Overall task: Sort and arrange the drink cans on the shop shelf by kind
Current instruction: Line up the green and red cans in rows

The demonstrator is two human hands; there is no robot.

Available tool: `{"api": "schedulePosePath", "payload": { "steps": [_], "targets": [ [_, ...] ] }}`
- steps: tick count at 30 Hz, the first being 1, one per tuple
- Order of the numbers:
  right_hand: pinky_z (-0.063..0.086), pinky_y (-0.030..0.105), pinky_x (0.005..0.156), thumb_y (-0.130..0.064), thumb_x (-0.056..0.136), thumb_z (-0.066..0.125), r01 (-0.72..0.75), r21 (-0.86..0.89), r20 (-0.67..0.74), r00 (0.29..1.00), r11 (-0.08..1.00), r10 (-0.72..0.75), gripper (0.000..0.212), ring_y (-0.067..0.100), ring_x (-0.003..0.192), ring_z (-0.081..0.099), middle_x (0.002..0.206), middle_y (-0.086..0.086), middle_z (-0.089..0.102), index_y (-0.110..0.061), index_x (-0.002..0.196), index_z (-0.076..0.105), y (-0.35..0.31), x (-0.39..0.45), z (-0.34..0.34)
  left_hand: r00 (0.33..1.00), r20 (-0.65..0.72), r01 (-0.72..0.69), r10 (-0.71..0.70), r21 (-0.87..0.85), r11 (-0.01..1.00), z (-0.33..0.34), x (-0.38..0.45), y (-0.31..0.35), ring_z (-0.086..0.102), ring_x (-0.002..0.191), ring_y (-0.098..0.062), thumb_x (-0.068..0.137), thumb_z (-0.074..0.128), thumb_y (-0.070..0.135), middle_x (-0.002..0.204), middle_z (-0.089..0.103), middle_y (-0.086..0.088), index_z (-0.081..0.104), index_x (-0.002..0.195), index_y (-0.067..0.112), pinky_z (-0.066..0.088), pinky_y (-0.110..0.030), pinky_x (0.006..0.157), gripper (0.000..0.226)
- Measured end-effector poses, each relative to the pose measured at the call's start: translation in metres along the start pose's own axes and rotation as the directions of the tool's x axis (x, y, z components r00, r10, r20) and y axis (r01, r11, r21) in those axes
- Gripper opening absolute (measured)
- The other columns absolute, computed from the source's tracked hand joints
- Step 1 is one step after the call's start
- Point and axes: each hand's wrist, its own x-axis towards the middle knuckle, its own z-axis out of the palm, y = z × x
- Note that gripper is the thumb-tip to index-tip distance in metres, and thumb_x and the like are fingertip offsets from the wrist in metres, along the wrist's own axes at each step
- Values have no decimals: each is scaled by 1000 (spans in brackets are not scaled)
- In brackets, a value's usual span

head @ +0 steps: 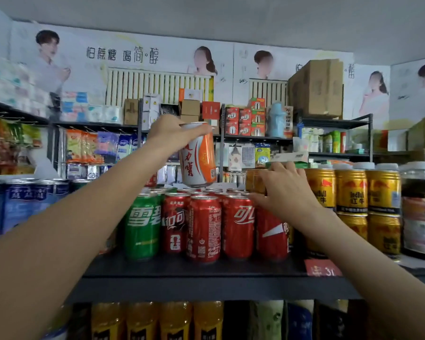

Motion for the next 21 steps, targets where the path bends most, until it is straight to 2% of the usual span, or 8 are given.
{"api": "schedulePosePath", "payload": {
  "steps": [2,4,6,9,11,16,19,21],
  "targets": [
    [36,34,94,-47,87,56,68,249,-114,993,966,-40,47,24,117,45,123,8,53,-17,123,51,-21,15,-19,1000,-16,4,-4,11,1000,-16,-1,-6,52,68,-7,72,72,46,74,57,5,57,68,17,40,-20,59,33],
    [42,32,93,-44,82,65,118,665,-71,993,737,-95,61,19,115,49,128,5,52,-19,132,42,-49,36,-36,1000,-22,3,-3,14,1000,-33,-2,-14,54,71,-9,71,73,45,78,59,3,56,69,21,42,-23,59,30],
    [45,34,95,-42,75,73,117,840,-29,985,531,-171,78,18,116,50,134,3,49,-23,139,32,-82,58,-46,1000,-1,18,-18,-20,1000,-50,0,-22,56,75,-9,70,74,45,85,62,1,62,80,18,42,-24,59,32],
    [50,24,81,-30,72,79,122,902,-33,976,415,-215,80,16,104,56,122,3,54,-18,137,35,-126,85,-47,1000,8,15,-14,-21,1000,-72,3,-33,59,89,-15,67,76,46,97,64,-3,65,99,11,49,-29,70,48],
    [54,28,80,-23,68,82,80,943,-10,977,322,-214,72,17,99,60,112,1,58,-18,129,44,-147,95,-43,998,51,-33,33,3,999,-90,2,-41,59,87,-11,69,74,42,93,65,-1,66,90,14,48,-27,75,36],
    [54,31,84,-15,65,82,-36,985,83,957,169,-279,64,18,100,62,109,6,62,-16,122,52,-161,91,-38,831,553,-8,-59,118,993,-167,-7,-84,48,115,-3,63,69,53,122,57,14,63,109,27,29,-32,108,53],
    [52,29,80,-18,58,80,-55,992,84,955,111,-284,64,18,97,64,103,6,65,-17,116,54,-163,88,-43,770,619,-185,-154,448,875,-183,-3,-117,34,125,-2,74,70,37,132,43,19,57,120,33,20,-30,110,49],
    [51,28,79,-21,54,79,-61,992,90,953,108,-289,62,17,94,65,99,3,66,-20,111,53,-168,87,-47,758,647,-331,-78,485,809,-173,1,-131,37,122,-3,77,70,33,128,45,19,56,122,30,24,-29,109,47]
  ]
}}
